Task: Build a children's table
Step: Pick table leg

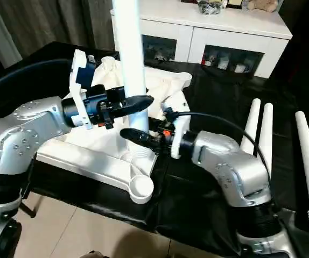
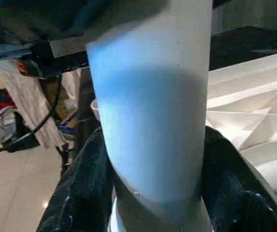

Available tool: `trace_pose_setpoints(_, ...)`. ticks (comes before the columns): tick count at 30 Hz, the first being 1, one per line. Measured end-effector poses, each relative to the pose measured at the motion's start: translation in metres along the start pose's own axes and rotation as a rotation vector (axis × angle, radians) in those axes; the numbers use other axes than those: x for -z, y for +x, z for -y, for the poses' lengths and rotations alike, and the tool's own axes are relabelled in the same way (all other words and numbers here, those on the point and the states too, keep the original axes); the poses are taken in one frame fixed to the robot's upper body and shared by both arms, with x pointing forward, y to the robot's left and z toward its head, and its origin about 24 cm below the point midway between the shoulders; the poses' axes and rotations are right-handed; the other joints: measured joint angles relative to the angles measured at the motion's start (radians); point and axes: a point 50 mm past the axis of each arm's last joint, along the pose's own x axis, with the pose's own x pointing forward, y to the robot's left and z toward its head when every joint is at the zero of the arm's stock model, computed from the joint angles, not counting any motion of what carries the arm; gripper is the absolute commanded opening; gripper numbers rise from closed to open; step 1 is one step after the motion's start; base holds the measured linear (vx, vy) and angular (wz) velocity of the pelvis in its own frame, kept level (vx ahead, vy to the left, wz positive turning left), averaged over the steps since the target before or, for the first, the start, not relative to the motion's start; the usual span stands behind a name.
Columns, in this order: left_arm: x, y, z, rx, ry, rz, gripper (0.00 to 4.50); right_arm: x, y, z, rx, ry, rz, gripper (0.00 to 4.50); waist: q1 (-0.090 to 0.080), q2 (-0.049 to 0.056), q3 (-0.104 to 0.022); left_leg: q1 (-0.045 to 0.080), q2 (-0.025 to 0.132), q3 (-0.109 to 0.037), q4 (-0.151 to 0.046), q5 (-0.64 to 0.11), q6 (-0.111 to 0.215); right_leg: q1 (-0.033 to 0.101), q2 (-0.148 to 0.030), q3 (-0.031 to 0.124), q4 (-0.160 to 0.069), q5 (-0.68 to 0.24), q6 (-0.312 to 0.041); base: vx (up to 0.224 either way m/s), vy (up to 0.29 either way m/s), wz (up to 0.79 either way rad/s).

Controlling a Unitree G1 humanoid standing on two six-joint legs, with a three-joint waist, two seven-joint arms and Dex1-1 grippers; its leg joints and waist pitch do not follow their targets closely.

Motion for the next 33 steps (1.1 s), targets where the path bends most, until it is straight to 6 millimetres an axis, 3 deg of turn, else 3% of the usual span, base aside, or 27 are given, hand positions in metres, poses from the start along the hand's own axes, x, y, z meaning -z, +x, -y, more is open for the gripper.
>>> trace_pose_setpoints(2,0.000,0.003,-0.004,-0.058,-0.028,0.027,2.60,-0.001,0.004,0.003,0.051,-0.015,0.013,1.96,-0.001,0.000,0.000,0.000,0.000,0.000,0.000,0.000,0.000,0.000,0.000,0.000,0.000,0.000,0.000,0.000,0.000,0.00)
trace_pose_setpoints(12,-0.002,0.028,-0.022,-0.444,-0.123,0.178,3.34,-0.001,0.036,0.018,0.465,-0.216,0.027,1.89,-0.003,-0.001,0.000,-0.002,0.000,0.000,0.000,0.000,-0.001,-0.001,0.000,0.000,-0.001,-0.001,0.002,0.000,0.000,0.00)
trace_pose_setpoints(20,0.004,0.033,-0.027,-0.609,-0.122,0.176,3.97,0.002,0.049,0.016,0.544,-0.314,0.012,1.89,-0.003,-0.001,0.000,-0.003,0.000,0.000,0.000,0.000,0.000,-0.001,0.000,0.000,-0.002,-0.003,0.004,0.000,0.000,0.00)
trace_pose_setpoints(22,0.005,0.034,-0.028,-0.642,-0.125,0.180,3.59,0.001,0.052,0.016,0.556,-0.327,0.017,1.89,-0.004,-0.001,0.000,-0.003,0.000,0.000,0.000,0.000,0.000,-0.001,0.000,0.000,-0.002,-0.003,0.004,0.000,0.000,0.00)
trace_pose_setpoints(26,0.005,0.034,-0.029,-0.647,-0.142,0.192,3.57,0.002,0.054,0.015,0.552,-0.334,0.022,1.89,-0.003,-0.001,0.000,-0.003,0.000,0.000,0.000,0.000,0.000,-0.001,0.000,0.000,-0.002,-0.003,0.004,0.000,0.000,0.00)
trace_pose_setpoints(28,0.004,0.032,-0.030,-0.649,-0.154,0.206,3.15,0.001,0.054,0.015,0.553,-0.345,0.030,1.89,-0.003,-0.001,0.000,-0.003,0.000,0.000,0.000,0.000,0.000,-0.001,0.000,0.000,-0.001,-0.003,0.004,0.000,0.000,0.00)
trace_pose_setpoints(31,0.002,0.033,-0.030,-0.644,-0.163,0.217,3.05,0.001,0.056,0.014,0.549,-0.344,0.039,1.89,-0.003,-0.001,0.000,-0.002,0.000,0.000,0.000,0.000,0.000,-0.001,0.000,0.000,-0.001,-0.003,0.003,0.000,0.000,0.00)
trace_pose_setpoints(33,0.002,0.033,-0.030,-0.644,-0.170,0.221,2.68,0.001,0.056,0.014,0.550,-0.347,0.043,1.89,-0.003,-0.001,0.000,-0.002,0.000,0.000,0.000,0.000,0.000,-0.001,0.000,0.000,-0.001,-0.003,0.003,0.000,0.000,0.00)
